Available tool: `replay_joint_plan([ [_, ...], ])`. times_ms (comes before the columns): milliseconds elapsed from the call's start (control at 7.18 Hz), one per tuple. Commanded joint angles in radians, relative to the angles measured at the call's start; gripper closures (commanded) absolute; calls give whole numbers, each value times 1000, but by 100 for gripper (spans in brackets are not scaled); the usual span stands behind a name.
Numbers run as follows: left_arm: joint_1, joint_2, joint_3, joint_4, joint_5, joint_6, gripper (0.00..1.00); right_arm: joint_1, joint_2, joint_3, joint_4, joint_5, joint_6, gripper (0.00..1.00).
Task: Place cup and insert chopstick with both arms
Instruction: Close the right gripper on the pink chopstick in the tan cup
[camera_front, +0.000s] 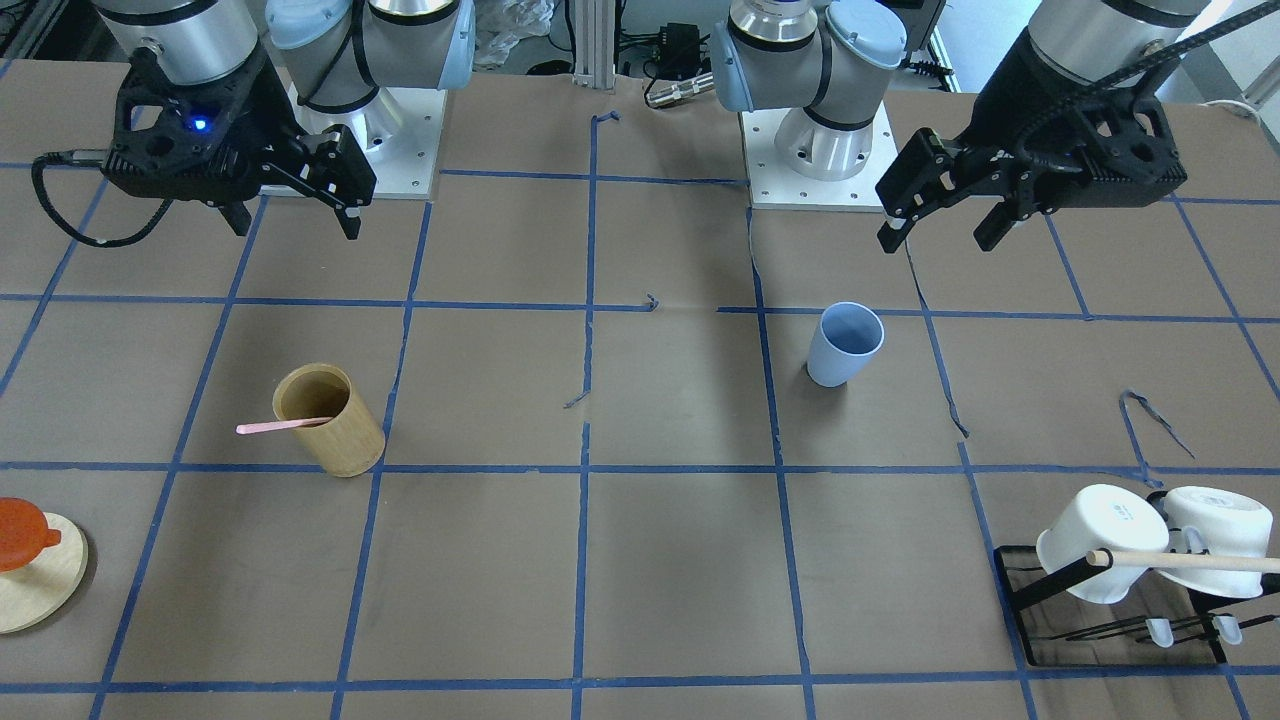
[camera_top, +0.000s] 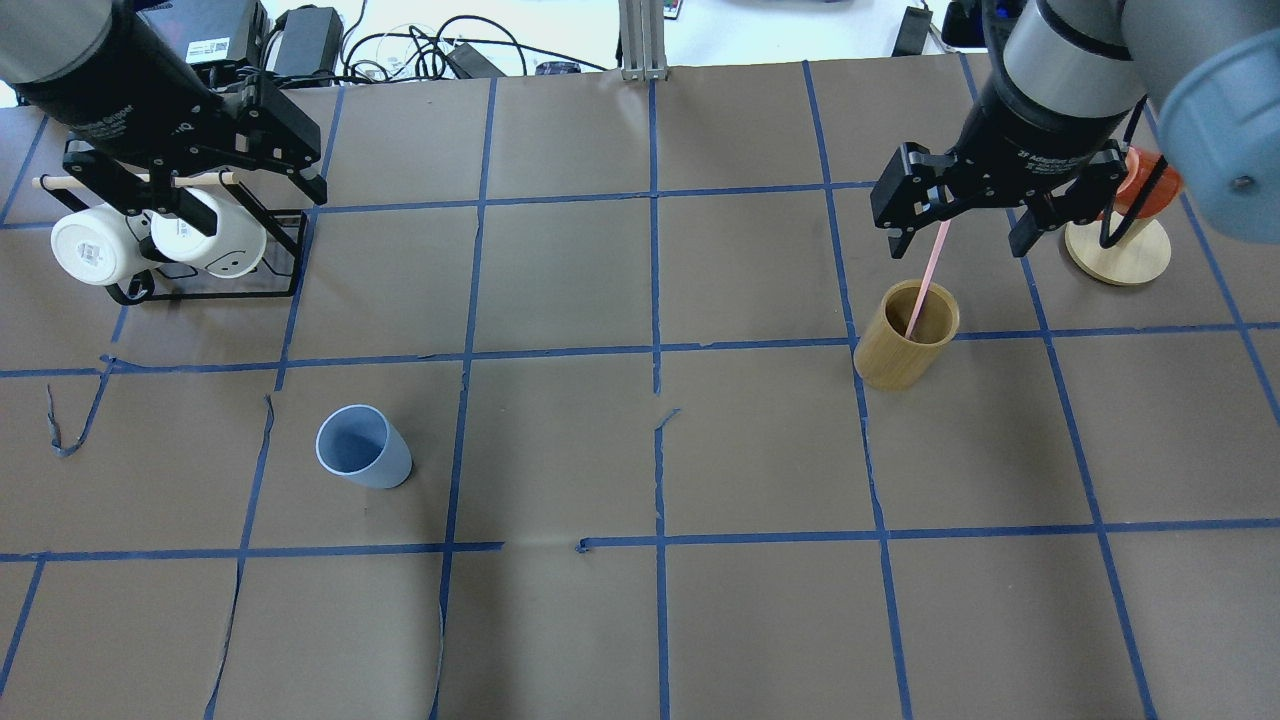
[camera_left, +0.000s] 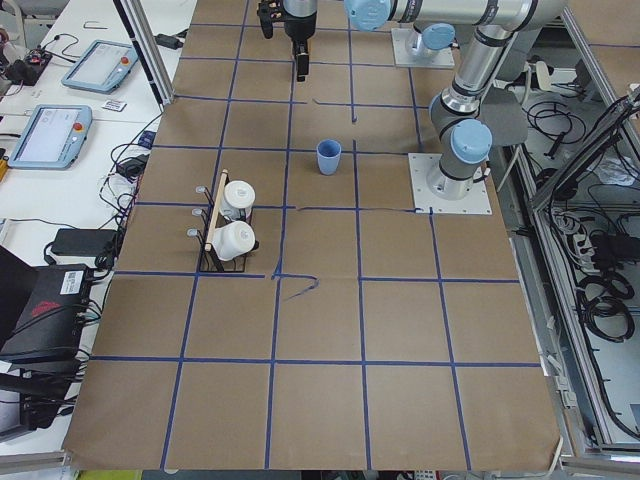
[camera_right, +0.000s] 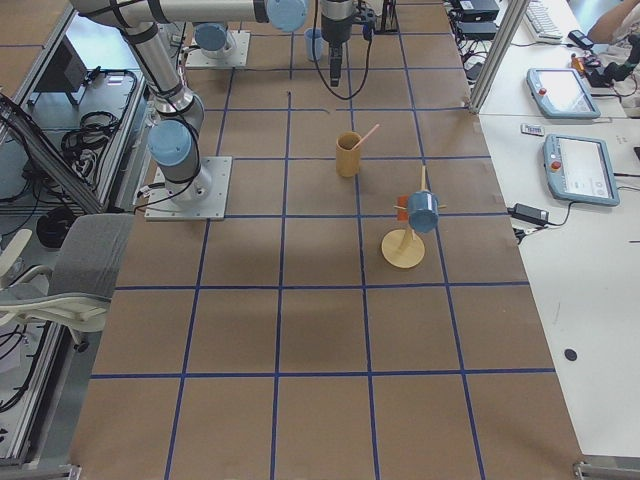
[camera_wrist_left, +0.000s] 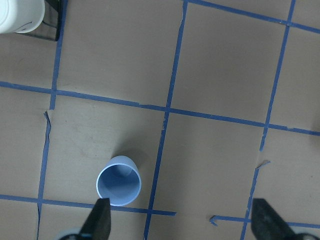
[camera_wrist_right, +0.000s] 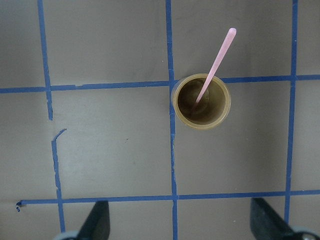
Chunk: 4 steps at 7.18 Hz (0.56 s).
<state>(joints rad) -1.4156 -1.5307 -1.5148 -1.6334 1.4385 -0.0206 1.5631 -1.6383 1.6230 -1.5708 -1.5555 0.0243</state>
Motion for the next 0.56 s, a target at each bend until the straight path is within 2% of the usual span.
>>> replay_joint_plan([
  [0, 0, 0, -1, 0, 0, 4, 0, 3, 0, 0, 0, 2, 0, 0],
  [418, 0, -5, -1, 1, 0, 8, 0, 3, 0, 0, -14, 3, 0, 0],
])
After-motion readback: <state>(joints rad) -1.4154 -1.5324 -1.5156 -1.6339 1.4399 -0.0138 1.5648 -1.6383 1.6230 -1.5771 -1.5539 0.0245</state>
